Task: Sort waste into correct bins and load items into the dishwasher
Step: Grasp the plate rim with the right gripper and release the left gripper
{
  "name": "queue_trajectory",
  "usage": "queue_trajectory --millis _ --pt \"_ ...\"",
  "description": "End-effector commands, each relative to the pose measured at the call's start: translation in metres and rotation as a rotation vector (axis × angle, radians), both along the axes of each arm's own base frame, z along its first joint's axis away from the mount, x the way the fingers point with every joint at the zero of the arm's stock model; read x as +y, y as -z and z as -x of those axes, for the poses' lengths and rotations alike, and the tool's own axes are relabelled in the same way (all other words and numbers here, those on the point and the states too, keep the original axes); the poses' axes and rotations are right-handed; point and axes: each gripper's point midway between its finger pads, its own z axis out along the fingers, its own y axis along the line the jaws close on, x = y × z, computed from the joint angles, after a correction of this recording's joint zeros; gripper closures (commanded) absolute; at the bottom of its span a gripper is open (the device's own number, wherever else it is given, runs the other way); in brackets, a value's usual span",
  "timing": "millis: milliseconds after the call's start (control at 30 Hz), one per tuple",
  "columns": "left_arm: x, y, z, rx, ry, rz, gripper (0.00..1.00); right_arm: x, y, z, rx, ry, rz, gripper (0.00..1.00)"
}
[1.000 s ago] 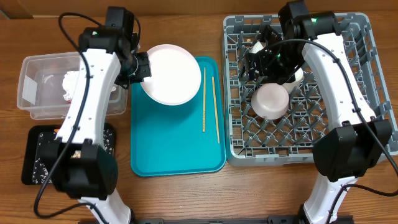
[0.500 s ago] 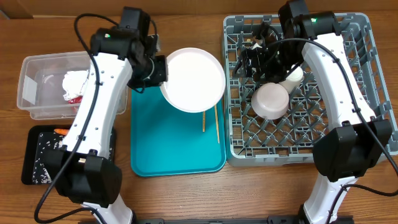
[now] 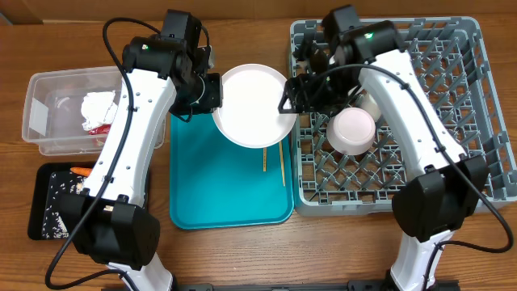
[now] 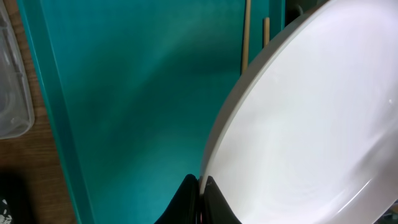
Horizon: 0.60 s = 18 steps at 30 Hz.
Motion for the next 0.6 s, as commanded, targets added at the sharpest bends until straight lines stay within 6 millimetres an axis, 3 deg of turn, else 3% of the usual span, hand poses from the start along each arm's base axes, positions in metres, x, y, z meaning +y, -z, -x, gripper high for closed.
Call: queue_trajectory --millis 0,333,567 --pt "-0.009 -0.016 0.0 -0.039 0.035 0.047 0.96 0.002 -0.007 0.0 -0.051 -0.013 0.023 0.27" --pt "-0.01 -0.016 0.003 -0.03 0.067 0.059 0.96 -0.001 -0.004 -0.003 -0.074 -0.01 0.061 0.36" --pt "-0.022 -0.019 0.007 -0.029 0.121 0.118 0.96 -0.001 -0.004 -0.004 -0.079 -0.01 0.06 0.59"
